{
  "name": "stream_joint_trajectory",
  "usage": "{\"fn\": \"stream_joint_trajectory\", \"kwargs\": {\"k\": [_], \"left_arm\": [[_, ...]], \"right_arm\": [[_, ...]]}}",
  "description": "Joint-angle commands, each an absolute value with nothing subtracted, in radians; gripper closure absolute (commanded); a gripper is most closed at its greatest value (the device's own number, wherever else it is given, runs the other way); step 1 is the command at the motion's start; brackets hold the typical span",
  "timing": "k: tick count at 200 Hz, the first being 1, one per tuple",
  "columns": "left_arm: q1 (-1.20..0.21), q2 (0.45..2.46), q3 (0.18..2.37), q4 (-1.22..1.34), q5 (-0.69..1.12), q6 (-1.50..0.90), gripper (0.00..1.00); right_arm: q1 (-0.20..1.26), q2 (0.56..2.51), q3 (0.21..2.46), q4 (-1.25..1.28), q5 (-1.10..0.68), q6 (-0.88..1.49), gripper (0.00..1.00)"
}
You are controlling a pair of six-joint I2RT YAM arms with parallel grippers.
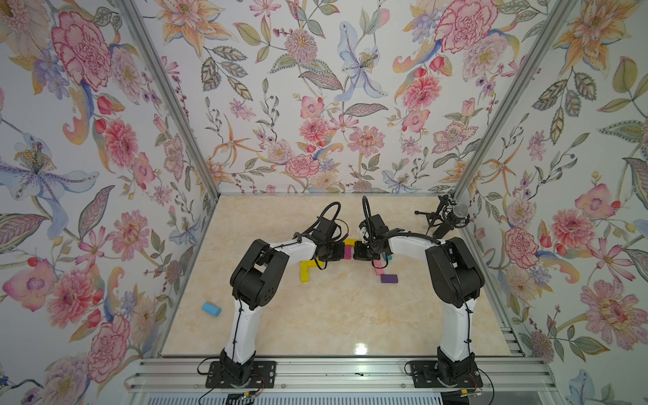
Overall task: Assemble the letter p with building blocks
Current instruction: Assemble the building block at the center of the board.
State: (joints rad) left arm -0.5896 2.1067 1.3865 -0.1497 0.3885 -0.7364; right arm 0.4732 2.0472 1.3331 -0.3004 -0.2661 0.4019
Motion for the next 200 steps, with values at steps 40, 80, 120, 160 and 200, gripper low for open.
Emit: {"fn": "stream_joint_trajectory", "kwargs": {"k": [40, 80, 120, 160, 200], "left_arm": [[-0.597, 2.128, 1.409, -0.163, 0.395, -0.723, 1.0], [-0.597, 2.128, 1.408, -0.162, 0.397, -0.723, 1.0], [-0.597, 2.132, 1.408, -0.161, 0.399, -0.724, 1.0], [-0.597, 2.138, 1.404, -0.152, 0.405, -0.73, 1.0], [-0.597, 2.138, 1.411, -0.156, 0.406, -0.73, 1.0]], "right_arm": [[0.467, 2.077, 1.314, -0.365, -0.241, 0.408, 1.0], [0.467, 2.073, 1.311, -0.365, -0.239, 0.407, 1.0], [0.468, 2.076, 1.312, -0.365, -0.24, 0.408, 1.0], [0.465, 2.078, 1.307, -0.366, -0.24, 0.404, 1.0], [0.463, 2.074, 1.305, -0.364, -0.239, 0.404, 1.0]]}}
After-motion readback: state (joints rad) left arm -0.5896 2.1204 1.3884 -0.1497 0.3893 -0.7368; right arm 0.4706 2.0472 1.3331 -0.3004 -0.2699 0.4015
